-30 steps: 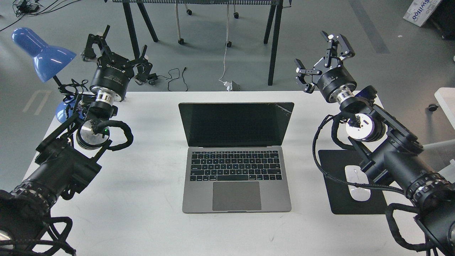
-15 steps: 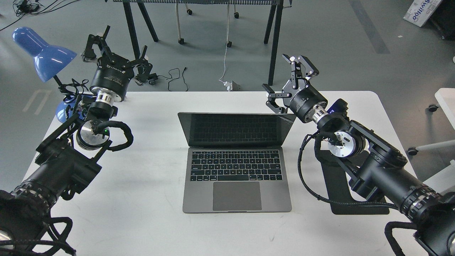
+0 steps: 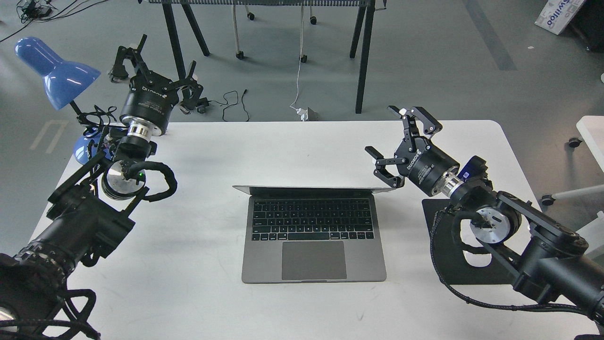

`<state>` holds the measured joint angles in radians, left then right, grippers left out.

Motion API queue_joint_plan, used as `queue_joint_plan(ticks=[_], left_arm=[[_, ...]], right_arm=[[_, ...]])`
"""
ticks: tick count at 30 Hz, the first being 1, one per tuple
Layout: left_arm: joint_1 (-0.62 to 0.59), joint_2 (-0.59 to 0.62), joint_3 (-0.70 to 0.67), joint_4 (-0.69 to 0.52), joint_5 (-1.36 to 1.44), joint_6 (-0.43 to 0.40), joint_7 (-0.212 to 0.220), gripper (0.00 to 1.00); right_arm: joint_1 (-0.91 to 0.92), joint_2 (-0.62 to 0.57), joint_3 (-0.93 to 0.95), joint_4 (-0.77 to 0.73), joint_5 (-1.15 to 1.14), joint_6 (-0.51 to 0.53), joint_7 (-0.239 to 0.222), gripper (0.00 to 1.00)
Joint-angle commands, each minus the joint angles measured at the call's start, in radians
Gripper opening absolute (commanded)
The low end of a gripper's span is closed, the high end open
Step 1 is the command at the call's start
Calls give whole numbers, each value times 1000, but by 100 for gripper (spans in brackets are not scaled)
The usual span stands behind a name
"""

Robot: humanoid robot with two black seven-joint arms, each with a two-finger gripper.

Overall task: Close notebook with right arm
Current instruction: 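Push the laptop screen down toward the keyboard with the right gripper, then press the lid flat with the right gripper, then pull back slightly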

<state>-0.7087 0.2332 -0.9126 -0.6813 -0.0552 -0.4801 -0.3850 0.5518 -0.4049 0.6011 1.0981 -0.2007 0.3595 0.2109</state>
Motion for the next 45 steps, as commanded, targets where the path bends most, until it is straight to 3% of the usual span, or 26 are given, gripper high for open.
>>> queue_joint_plan(ticks=[1,10,24,45], left_arm=[[0,0,0,0,0,0,0,100],[2,0,0,-1,-2,0,0,100],[2,0,0,-1,-2,0,0,100],[2,2,0,-3,-2,-2,0,100]], right_arm=[[-1,-11,-41,17,0,7,2,100],[-26,-8,-172,9,-28,6,7,100],[-128,14,-173,-37,-129,-22,7,100],[-122,55,-143,-63,-131,-27,13,100]])
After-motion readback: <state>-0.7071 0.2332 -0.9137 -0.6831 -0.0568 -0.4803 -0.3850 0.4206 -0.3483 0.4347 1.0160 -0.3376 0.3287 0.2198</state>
